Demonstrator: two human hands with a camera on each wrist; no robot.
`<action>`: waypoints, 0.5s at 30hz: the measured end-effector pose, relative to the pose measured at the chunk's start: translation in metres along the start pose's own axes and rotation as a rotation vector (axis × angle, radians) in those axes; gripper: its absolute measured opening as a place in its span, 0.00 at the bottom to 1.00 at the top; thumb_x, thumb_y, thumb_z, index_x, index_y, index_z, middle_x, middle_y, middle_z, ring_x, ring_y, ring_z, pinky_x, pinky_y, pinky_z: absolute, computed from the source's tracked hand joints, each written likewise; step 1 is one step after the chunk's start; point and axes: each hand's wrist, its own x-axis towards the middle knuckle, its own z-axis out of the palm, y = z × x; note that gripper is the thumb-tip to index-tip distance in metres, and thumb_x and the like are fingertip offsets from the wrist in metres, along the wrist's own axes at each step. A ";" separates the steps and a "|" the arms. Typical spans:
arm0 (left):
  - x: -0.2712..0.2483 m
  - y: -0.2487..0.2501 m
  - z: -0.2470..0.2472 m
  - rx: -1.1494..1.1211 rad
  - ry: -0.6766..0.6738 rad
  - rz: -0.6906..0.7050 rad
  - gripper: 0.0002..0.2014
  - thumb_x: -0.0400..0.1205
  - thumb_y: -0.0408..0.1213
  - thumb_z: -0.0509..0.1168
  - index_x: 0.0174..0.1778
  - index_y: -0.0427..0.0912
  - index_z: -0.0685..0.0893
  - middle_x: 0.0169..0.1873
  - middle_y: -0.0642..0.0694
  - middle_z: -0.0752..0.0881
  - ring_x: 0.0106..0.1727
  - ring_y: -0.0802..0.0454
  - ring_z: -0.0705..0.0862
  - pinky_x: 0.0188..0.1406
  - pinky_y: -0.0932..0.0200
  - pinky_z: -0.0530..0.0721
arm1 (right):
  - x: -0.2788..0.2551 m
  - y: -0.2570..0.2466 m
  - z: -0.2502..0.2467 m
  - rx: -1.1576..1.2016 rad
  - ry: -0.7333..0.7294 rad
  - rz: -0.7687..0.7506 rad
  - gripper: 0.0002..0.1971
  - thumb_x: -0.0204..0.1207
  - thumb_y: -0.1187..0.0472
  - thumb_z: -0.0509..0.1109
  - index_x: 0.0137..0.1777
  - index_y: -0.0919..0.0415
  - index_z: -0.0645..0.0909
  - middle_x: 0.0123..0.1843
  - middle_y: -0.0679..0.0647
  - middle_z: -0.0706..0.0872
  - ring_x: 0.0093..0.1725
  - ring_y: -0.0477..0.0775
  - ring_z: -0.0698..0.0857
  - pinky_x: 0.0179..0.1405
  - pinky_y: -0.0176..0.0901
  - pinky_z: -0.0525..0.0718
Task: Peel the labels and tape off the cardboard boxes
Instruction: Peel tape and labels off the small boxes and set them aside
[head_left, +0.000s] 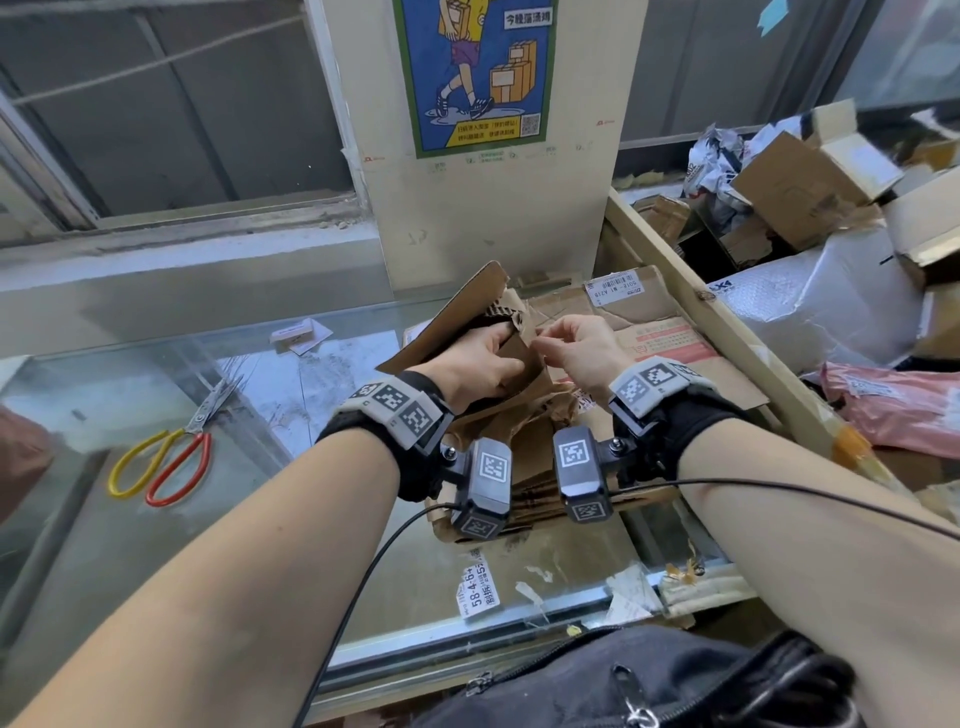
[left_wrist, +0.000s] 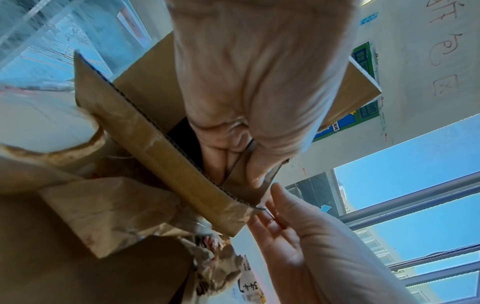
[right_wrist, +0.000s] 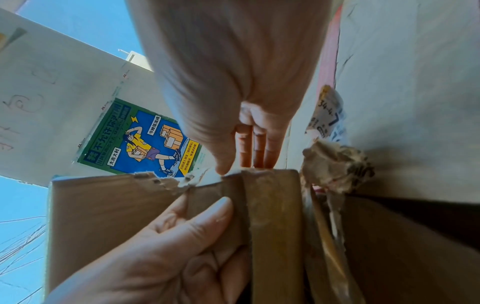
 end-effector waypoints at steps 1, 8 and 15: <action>-0.001 0.001 0.000 -0.001 0.008 0.008 0.19 0.84 0.21 0.58 0.70 0.38 0.75 0.49 0.44 0.85 0.50 0.49 0.84 0.55 0.53 0.84 | 0.001 -0.001 0.002 -0.013 0.022 -0.004 0.11 0.77 0.65 0.71 0.33 0.57 0.78 0.46 0.64 0.86 0.46 0.58 0.84 0.52 0.59 0.85; 0.001 0.001 -0.002 0.041 0.011 0.010 0.20 0.85 0.21 0.57 0.72 0.37 0.75 0.63 0.33 0.84 0.62 0.37 0.84 0.64 0.44 0.82 | 0.008 0.006 0.002 0.255 -0.014 0.147 0.13 0.77 0.72 0.68 0.30 0.64 0.78 0.39 0.64 0.85 0.47 0.63 0.87 0.50 0.51 0.87; 0.002 -0.001 -0.006 0.148 0.003 0.057 0.21 0.84 0.23 0.59 0.73 0.41 0.76 0.57 0.39 0.86 0.47 0.53 0.84 0.45 0.64 0.81 | 0.005 0.001 -0.021 0.375 -0.293 0.140 0.13 0.71 0.73 0.74 0.52 0.67 0.76 0.51 0.63 0.81 0.53 0.57 0.83 0.61 0.46 0.83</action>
